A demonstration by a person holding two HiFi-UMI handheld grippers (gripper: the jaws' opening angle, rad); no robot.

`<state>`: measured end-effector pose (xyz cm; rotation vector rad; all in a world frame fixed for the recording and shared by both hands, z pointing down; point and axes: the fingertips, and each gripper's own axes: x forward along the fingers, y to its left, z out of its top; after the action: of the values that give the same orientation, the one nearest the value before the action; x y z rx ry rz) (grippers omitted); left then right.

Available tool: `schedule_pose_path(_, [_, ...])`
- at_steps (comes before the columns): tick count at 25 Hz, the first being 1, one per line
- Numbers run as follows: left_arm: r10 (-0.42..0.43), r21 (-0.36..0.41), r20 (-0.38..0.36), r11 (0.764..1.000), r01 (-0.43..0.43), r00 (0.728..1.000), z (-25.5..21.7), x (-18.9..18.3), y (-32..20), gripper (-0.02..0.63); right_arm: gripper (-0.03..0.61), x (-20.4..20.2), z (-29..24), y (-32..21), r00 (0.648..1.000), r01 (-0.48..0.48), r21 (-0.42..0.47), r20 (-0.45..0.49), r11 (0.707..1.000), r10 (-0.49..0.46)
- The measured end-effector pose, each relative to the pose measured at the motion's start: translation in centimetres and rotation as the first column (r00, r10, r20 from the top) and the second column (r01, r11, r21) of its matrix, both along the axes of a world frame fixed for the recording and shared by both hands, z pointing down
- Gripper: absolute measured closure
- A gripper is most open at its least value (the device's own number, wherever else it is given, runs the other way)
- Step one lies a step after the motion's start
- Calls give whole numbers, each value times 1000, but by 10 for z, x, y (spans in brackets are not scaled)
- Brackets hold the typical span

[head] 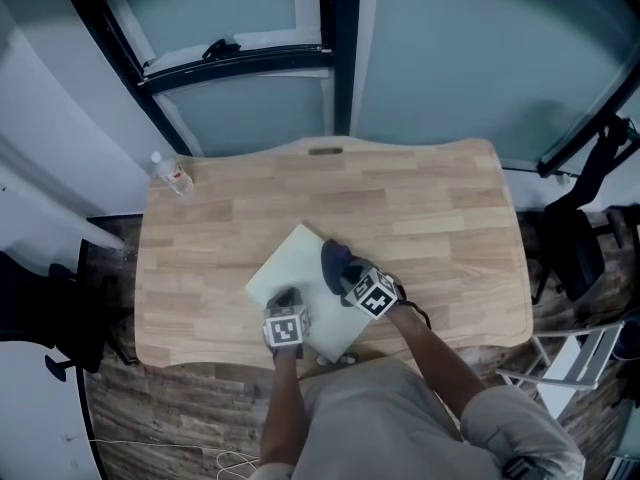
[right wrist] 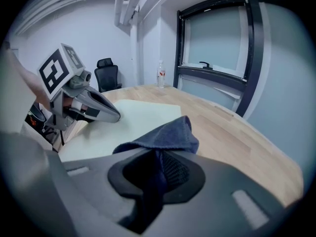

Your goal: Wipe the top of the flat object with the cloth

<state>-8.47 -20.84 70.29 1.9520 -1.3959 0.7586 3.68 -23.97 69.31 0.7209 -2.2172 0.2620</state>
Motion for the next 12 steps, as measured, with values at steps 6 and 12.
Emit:
schedule_pose_path(6, [1, 26, 50, 1000, -3, 999, 0, -1, -1, 606, 532, 27, 1, 26, 1000, -25, -3, 5, 1000, 25])
schedule_pose_path(12, [0, 23, 51, 1000, -1, 999, 0, 0, -2, 606, 532, 56, 2, 52, 999, -51, -8, 11, 999, 51])
